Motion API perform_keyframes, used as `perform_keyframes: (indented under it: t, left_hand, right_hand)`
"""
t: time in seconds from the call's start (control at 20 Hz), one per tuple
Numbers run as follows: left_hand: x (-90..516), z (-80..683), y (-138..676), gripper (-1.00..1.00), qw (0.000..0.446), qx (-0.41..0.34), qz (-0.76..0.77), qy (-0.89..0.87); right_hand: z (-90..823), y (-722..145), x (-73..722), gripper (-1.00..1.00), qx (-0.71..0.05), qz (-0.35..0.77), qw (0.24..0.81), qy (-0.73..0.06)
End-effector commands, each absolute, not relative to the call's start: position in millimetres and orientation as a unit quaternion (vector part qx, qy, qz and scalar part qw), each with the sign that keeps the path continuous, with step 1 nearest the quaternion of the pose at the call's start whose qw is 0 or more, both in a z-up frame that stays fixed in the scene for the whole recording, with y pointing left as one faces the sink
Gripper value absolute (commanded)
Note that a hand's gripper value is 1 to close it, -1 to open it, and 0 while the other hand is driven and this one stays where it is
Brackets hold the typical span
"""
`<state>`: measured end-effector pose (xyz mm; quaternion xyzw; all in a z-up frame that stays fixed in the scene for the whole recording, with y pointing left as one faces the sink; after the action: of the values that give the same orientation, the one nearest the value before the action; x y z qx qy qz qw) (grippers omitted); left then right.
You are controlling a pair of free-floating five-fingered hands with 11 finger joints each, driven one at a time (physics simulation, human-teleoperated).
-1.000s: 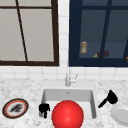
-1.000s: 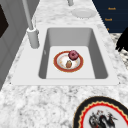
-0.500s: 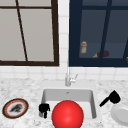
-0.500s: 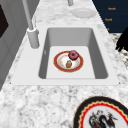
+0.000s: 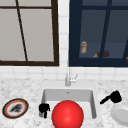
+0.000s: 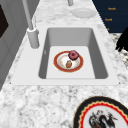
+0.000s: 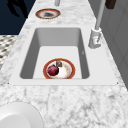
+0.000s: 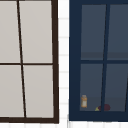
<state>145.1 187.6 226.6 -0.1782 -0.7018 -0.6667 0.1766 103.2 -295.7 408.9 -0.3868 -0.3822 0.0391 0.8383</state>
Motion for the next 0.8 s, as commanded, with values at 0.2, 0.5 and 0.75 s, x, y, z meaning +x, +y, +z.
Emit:
perform_keyframes:
  t: [0.2, 0.5, 0.75]
  left_hand:
    - [145.1, 226.6, 187.6, 0.00, 0.177, -0.178, -0.667, -0.702]
    - [145.1, 226.6, 187.6, 0.00, 0.177, -0.178, -0.667, -0.702]
    - [145.1, 226.6, 187.6, 0.00, 0.177, -0.178, -0.667, -0.702]
  right_hand:
    - [411.7, -296.9, 111.5, -1.00, -0.333, -0.053, 0.850, -0.406]
    - [416.6, -318.6, 112.3, -1.00, -0.306, -0.039, 0.847, -0.432]
    - [424.6, -324.3, 99.8, -1.00, -0.337, -0.030, 0.843, -0.419]
